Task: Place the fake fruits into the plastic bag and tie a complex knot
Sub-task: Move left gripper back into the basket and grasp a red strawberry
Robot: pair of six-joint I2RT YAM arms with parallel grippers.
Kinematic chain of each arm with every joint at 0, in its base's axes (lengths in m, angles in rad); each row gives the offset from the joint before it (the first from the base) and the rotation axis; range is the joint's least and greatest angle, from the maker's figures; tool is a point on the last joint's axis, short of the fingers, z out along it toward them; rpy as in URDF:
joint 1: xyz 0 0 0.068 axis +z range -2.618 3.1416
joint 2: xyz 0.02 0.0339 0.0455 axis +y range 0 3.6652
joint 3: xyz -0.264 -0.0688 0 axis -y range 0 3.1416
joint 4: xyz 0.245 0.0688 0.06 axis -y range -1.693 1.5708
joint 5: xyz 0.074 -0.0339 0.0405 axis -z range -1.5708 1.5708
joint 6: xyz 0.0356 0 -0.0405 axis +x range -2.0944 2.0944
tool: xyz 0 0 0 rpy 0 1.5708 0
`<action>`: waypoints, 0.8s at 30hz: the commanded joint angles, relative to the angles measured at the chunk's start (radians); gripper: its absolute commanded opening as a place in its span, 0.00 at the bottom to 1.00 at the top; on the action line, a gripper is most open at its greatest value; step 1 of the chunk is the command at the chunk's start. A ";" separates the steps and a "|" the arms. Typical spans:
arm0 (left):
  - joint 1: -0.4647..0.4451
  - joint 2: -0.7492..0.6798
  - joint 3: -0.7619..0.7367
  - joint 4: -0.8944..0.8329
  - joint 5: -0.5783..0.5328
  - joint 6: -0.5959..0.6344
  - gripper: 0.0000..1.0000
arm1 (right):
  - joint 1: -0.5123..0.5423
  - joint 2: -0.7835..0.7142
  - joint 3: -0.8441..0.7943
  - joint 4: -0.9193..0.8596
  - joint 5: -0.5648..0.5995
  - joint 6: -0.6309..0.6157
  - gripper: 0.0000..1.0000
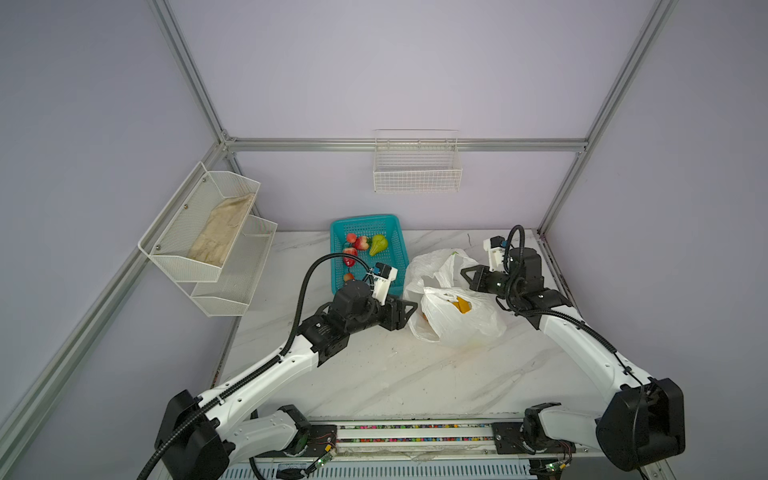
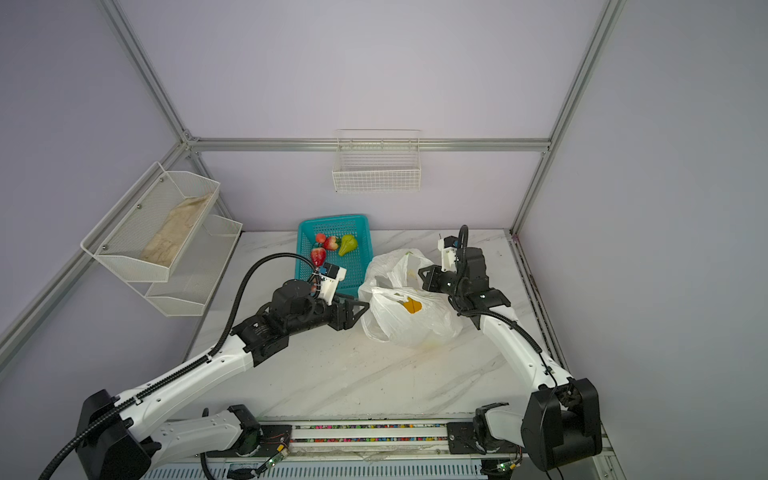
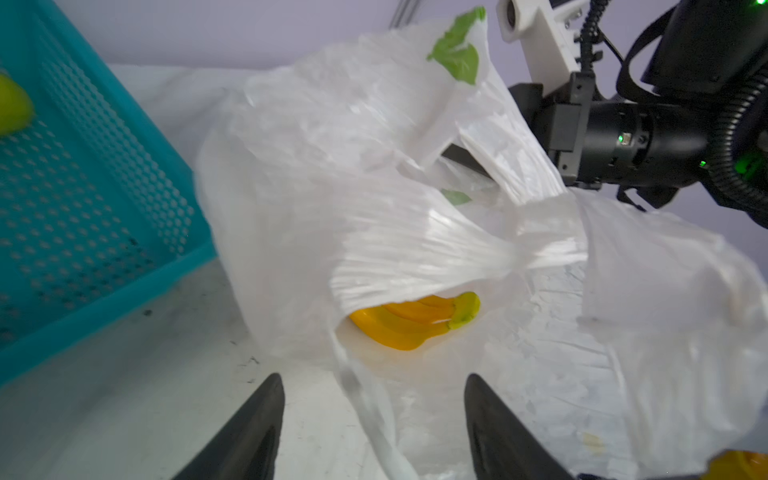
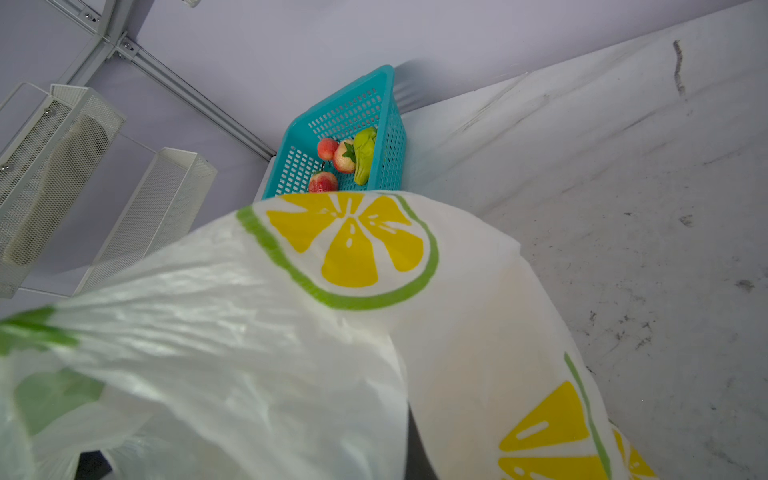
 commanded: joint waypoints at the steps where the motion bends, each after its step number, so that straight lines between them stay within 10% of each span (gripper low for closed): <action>1: 0.094 -0.039 0.023 -0.057 -0.151 0.041 0.74 | -0.004 -0.027 -0.015 -0.003 -0.015 -0.019 0.06; 7: 0.257 0.135 0.187 -0.164 -0.192 0.116 0.75 | -0.004 -0.021 -0.014 0.020 -0.031 -0.021 0.06; 24: 0.316 0.880 0.947 -0.813 -0.354 0.295 0.78 | -0.003 0.039 -0.028 0.071 -0.060 -0.050 0.06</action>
